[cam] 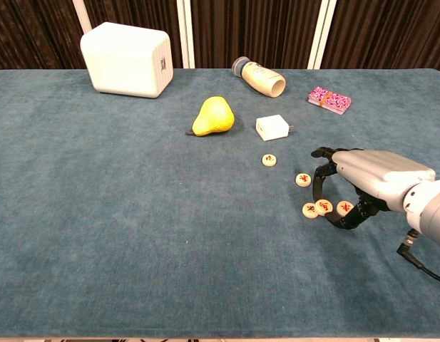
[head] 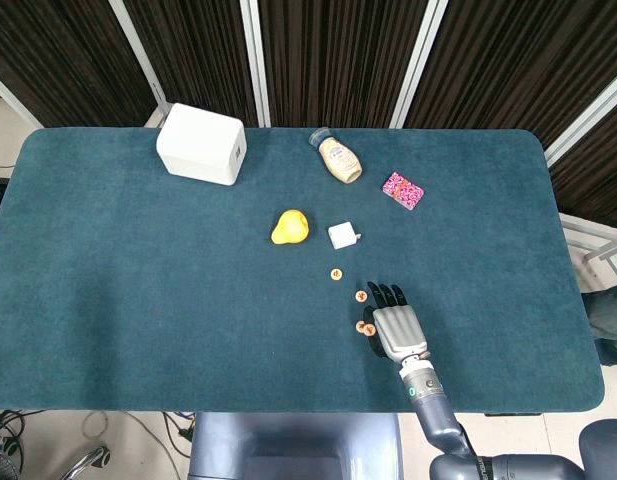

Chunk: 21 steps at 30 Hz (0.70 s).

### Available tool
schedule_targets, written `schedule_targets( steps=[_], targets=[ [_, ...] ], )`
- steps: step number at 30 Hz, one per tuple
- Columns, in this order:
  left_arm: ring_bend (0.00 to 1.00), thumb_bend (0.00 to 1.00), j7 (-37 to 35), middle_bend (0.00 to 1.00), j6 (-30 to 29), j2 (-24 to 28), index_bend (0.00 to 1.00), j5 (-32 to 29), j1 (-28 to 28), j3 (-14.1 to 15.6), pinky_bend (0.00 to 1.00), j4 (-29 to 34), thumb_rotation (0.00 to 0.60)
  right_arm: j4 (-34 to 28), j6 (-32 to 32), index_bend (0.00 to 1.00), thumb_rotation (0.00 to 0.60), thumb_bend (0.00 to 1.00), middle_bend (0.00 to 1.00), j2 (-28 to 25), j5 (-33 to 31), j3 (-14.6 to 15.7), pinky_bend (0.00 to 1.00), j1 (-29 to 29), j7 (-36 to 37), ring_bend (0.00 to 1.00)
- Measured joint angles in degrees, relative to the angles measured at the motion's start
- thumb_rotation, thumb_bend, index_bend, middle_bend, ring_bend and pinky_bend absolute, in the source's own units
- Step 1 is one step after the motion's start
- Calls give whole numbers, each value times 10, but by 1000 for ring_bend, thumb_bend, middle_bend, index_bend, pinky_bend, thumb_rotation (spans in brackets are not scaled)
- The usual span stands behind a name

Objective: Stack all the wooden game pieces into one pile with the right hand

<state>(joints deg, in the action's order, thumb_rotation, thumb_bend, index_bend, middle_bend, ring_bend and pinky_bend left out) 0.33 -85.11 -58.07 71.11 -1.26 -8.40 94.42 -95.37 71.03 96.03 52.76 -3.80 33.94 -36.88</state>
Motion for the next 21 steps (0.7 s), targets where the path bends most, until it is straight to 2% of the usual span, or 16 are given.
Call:
schedule_targets(
  steps=[21],
  targets=[
    [0, 94, 1, 0, 1, 0, 0, -2, 0, -1, 75, 1, 600, 26, -17, 442, 600, 444, 0, 27, -19, -18, 0, 2, -26, 0]
  ],
)
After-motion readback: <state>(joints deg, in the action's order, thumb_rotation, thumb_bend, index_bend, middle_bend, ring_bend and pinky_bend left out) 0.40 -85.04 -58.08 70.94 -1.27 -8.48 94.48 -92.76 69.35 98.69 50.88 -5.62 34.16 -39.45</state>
